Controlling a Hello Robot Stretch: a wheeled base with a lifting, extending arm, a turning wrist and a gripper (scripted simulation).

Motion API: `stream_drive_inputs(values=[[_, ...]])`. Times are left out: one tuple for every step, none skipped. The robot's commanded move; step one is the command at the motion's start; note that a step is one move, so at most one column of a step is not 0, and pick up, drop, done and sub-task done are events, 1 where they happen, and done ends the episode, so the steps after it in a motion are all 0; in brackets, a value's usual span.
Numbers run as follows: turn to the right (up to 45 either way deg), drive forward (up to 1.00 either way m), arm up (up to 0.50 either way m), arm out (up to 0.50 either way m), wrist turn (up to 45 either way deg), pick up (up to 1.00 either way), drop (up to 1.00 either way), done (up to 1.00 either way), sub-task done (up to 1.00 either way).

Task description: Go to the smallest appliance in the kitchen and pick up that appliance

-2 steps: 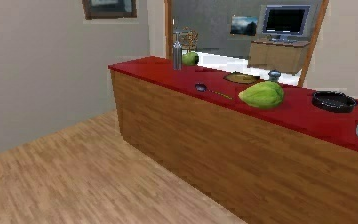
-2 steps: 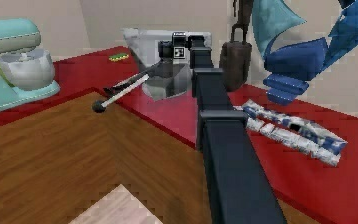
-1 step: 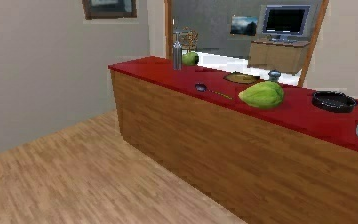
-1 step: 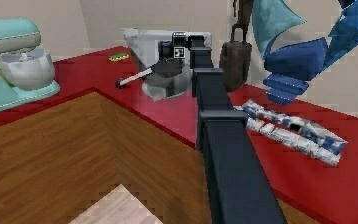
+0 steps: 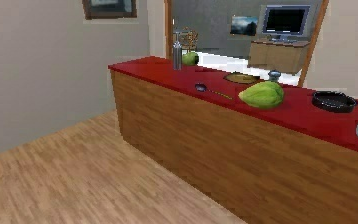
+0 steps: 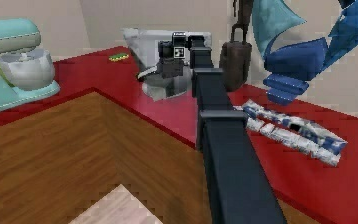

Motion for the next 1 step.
stream_drive_inputs(values=[[0.0, 0.00, -0.08, 0.00, 0.0, 0.00, 0.00, 0.00, 0.00]])
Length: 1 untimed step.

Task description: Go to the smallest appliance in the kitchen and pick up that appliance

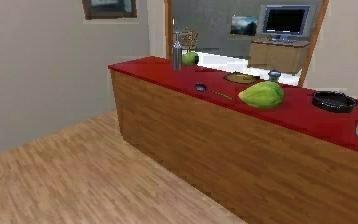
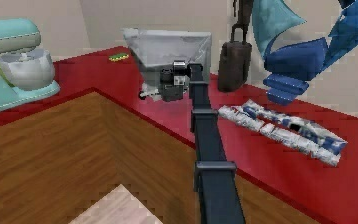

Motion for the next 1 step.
stream_drive_inputs(values=[[0.0, 0.00, 0.00, 0.00, 0.0, 1.00, 0.00, 0.00, 0.00]])
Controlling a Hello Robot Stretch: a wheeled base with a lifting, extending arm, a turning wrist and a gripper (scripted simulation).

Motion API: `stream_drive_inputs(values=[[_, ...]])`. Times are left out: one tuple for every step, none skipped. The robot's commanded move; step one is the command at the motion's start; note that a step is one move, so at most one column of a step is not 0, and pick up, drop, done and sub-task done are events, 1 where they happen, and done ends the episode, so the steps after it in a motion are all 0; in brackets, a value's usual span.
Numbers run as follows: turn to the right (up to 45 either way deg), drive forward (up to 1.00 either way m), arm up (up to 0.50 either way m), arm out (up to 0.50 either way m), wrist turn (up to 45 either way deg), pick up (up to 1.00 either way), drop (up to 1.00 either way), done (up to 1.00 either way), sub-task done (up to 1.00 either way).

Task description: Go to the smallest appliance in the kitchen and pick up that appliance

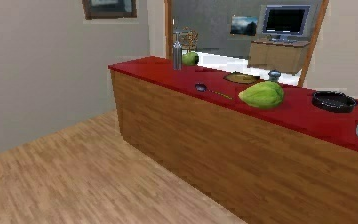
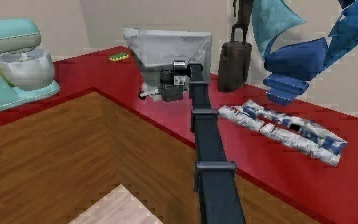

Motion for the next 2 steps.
stream_drive_inputs(values=[[0.0, 0.00, 0.08, 0.00, 0.0, 0.00, 0.00, 0.00, 0.00], [0.0, 0.00, 0.00, 0.00, 0.0, 0.00, 0.00, 1.00, 0.00]])
